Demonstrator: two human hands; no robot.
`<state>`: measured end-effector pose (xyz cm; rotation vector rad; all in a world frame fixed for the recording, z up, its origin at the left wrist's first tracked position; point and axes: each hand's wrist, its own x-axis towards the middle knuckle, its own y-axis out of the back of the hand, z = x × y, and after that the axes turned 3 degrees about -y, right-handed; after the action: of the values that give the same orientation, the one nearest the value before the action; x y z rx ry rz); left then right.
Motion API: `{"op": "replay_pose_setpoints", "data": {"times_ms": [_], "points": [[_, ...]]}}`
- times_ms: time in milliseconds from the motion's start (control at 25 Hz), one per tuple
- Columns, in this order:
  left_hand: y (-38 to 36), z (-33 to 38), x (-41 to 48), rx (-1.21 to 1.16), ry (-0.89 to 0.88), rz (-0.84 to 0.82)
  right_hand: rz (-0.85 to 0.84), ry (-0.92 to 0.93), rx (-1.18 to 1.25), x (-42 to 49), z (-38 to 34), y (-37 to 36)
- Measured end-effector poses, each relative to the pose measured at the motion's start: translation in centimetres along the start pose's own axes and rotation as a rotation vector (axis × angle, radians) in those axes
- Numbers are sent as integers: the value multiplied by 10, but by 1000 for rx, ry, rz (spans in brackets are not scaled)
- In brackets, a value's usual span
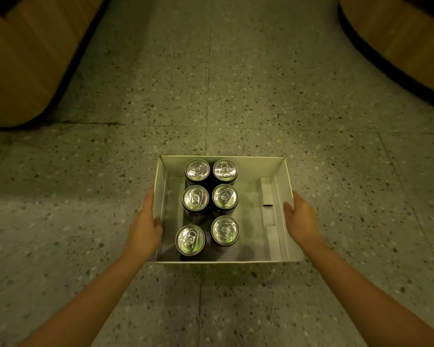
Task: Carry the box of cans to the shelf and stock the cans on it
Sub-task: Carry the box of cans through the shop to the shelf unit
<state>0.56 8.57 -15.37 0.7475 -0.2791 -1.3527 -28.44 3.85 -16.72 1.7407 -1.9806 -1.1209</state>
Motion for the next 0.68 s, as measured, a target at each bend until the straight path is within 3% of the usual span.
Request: {"op": "replay_pose_setpoints", "data": {"times_ms": [440,680], "points": [[4,14,-2,-59,53,-2,-12,11,-29,3,-8,7],[45,69,15,-60,-16,6,18,22,34,9,-56,49]]}}
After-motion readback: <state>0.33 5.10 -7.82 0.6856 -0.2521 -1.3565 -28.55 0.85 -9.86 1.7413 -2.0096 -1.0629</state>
